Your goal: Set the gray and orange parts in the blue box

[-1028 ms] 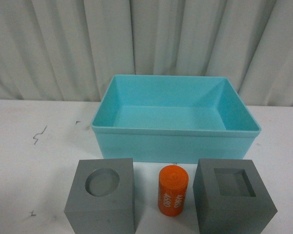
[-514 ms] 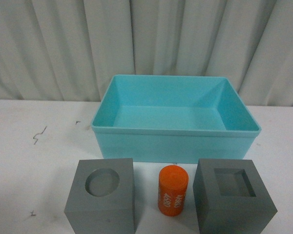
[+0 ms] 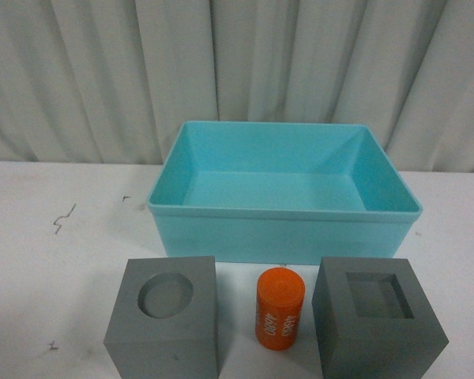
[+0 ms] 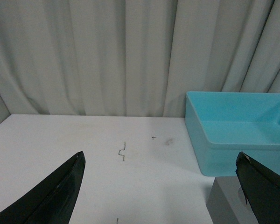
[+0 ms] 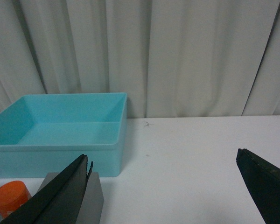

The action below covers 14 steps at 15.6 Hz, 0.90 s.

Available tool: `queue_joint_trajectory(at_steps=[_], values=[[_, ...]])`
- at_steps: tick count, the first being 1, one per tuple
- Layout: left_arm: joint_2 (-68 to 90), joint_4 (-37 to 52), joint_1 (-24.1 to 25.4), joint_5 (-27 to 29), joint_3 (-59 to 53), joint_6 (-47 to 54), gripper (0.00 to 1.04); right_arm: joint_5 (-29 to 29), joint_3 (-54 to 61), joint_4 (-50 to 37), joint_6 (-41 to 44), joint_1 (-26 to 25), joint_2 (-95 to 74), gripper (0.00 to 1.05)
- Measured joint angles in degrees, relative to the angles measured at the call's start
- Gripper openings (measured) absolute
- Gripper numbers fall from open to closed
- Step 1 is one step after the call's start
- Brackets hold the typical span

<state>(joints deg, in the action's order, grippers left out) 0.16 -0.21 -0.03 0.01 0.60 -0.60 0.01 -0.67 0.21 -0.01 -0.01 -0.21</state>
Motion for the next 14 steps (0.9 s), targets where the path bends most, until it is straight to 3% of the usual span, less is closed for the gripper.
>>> queue_joint_trajectory(at_steps=[14], values=[[0.0, 0.0, 0.0, 0.0, 0.0, 0.0, 0.98, 0.0, 0.0, 0.0, 0.0, 0.0, 0.0, 0.98]])
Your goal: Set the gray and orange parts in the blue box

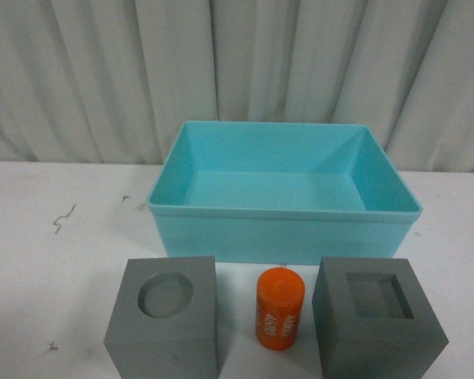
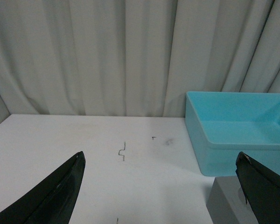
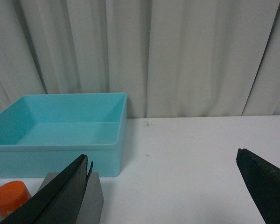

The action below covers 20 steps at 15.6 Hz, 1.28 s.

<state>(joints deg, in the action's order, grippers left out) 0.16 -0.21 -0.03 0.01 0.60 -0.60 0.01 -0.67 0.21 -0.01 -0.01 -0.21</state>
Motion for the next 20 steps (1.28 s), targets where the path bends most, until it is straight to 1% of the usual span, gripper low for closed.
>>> queue_joint_trajectory(at_steps=[20], values=[[0.0, 0.0, 0.0, 0.0, 0.0, 0.0, 0.98, 0.0, 0.0, 0.0, 0.0, 0.0, 0.0, 0.98]])
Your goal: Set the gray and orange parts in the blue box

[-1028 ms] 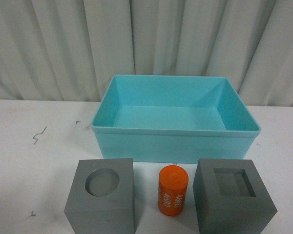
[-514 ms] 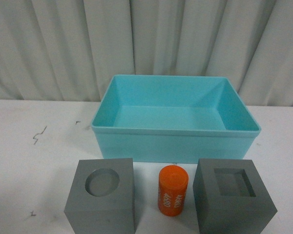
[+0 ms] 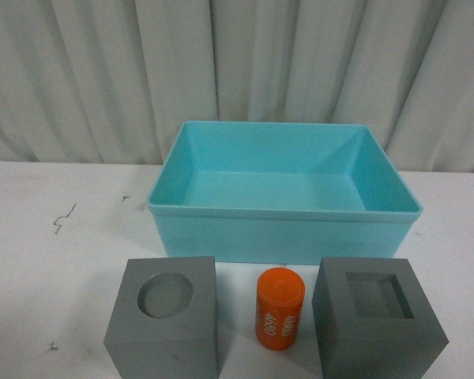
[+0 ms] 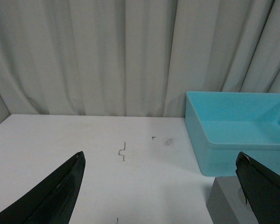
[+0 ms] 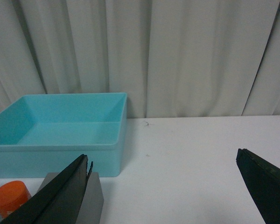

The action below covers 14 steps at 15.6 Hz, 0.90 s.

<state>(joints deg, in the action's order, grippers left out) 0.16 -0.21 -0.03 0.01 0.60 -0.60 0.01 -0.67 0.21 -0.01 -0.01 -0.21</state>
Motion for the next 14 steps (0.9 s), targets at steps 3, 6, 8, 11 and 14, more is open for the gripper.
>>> queue_joint_trajectory(at_steps=[3, 6, 8, 11, 14], values=[[0.0, 0.0, 0.0, 0.0, 0.0, 0.0, 0.98, 0.0, 0.0, 0.0, 0.0, 0.0, 0.0, 0.98], [0.0, 0.0, 0.0, 0.0, 0.0, 0.0, 0.98, -8.1, -2.3, -8.2, -3.8, -1.0, -13.8, 0.98], [0.0, 0.0, 0.0, 0.0, 0.0, 0.0, 0.98, -4.6, -8.7, -22.7, -6.1, -1.5, -30.6, 0.98], [0.0, 0.0, 0.0, 0.0, 0.0, 0.0, 0.98, 1.6, -23.8, -24.4, -13.1, 3.1, -58.7, 0.98], [0.0, 0.0, 0.0, 0.0, 0.0, 0.0, 0.98, 10.3, -36.8, -10.1, -18.4, 6.5, -74.6, 0.98]])
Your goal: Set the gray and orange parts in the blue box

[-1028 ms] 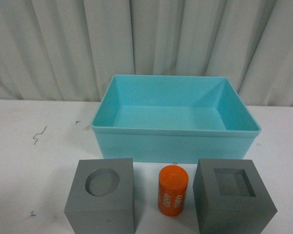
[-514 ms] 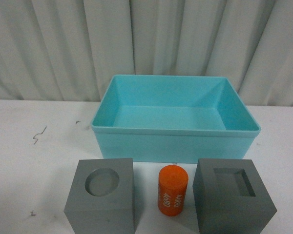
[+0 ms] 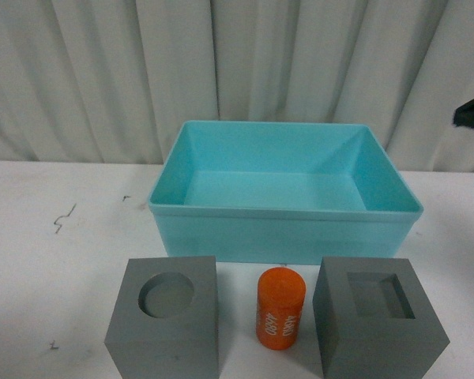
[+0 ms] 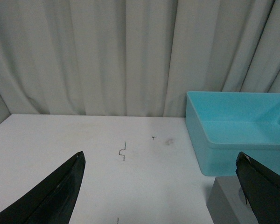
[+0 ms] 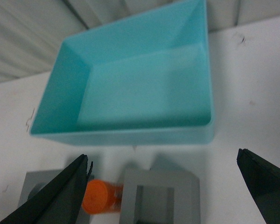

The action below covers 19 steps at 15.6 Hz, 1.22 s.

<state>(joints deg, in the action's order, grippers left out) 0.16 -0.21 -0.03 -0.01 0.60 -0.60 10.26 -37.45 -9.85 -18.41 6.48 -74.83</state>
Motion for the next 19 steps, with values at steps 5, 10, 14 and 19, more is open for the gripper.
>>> queue_joint_trajectory(at_steps=[5, 10, 14, 19], values=[[0.0, 0.0, 0.0, 0.0, 0.0, 0.0, 0.98, 5.6, 4.8, 3.6, -1.7, -0.2, -8.8, 0.98], [0.0, 0.0, 0.0, 0.0, 0.0, 0.0, 0.98, 4.7, 4.4, 0.7, -1.7, -0.5, -15.6, 0.98], [0.0, 0.0, 0.0, 0.0, 0.0, 0.0, 0.98, 4.5, 0.0, -0.7, -1.8, 0.5, -22.6, 0.98], [0.0, 0.0, 0.0, 0.0, 0.0, 0.0, 0.98, 4.4, -0.5, -3.0, -1.7, 2.1, -27.7, 0.98]])
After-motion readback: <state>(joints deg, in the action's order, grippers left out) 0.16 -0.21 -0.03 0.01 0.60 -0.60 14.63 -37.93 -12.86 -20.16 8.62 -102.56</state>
